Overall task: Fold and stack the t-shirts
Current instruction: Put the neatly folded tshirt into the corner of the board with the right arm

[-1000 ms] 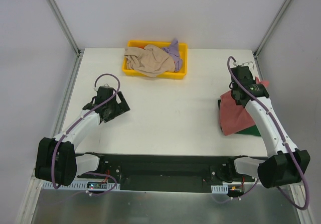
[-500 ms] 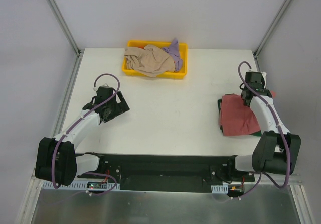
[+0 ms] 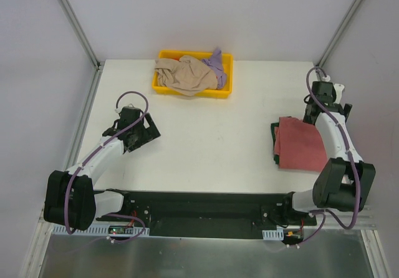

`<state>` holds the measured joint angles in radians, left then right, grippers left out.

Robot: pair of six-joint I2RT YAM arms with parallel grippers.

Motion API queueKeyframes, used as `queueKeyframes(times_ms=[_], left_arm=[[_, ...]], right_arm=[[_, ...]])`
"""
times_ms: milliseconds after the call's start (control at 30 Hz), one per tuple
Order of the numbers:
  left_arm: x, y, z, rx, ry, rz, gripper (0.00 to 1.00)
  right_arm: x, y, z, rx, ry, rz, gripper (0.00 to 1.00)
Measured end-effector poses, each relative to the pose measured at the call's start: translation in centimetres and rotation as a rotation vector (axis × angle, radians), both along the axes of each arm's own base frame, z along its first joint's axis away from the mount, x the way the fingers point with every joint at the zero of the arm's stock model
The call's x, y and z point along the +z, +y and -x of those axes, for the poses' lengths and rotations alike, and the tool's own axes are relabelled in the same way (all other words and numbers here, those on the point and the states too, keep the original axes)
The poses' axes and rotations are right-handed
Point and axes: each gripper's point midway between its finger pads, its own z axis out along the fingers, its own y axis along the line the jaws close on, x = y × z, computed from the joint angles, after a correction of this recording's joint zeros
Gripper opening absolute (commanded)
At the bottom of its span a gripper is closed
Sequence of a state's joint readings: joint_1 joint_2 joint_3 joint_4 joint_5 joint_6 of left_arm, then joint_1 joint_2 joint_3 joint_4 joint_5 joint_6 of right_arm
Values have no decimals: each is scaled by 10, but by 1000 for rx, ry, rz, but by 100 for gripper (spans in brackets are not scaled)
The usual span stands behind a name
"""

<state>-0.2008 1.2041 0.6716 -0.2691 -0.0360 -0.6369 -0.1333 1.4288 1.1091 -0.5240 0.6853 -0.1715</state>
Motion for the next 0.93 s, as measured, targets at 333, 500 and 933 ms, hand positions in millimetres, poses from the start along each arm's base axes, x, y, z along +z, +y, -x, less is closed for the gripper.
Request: queueKeyframes(times_ms=[333, 500, 933], left_arm=[[23, -2, -5, 6, -54, 19, 99], [51, -5, -6, 12, -123, 53, 99], [112, 0, 30, 19, -296, 113, 99]], right_arm=[[40, 87, 8, 310, -337, -379, 96], [18, 154, 28, 555, -373, -612, 96], [-9, 221, 46, 750, -499, -892, 96]])
